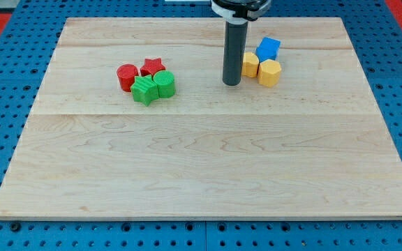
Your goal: Separate the yellow heart from the group of blocks
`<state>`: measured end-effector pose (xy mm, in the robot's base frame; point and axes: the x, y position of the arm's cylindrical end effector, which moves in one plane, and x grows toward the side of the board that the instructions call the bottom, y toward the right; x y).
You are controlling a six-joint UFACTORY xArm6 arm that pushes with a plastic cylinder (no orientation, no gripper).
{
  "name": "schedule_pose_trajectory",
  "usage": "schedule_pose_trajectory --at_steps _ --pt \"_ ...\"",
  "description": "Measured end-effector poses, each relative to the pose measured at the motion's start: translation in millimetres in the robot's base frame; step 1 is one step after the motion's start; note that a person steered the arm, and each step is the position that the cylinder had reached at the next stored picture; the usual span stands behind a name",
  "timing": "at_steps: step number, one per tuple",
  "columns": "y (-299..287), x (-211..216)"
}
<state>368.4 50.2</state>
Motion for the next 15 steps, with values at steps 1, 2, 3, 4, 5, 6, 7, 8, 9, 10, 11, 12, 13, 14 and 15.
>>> schedule_pose_trajectory --at_steps 1,2,3,4,5,6,7,8,9,10,11,12,13,14,15 --pt "1 0" --pt "0 0" --pt "-14 19" --pt "-17 36" --pt "27 36" --pt "36 35" --pt "81 34" --pt "30 16" --pt "20 -1" --pt "46 -1" --pt "62 -3" --pt "34 -30" --pt "17 -50" --pt "-8 -67" --pt "-48 -68"
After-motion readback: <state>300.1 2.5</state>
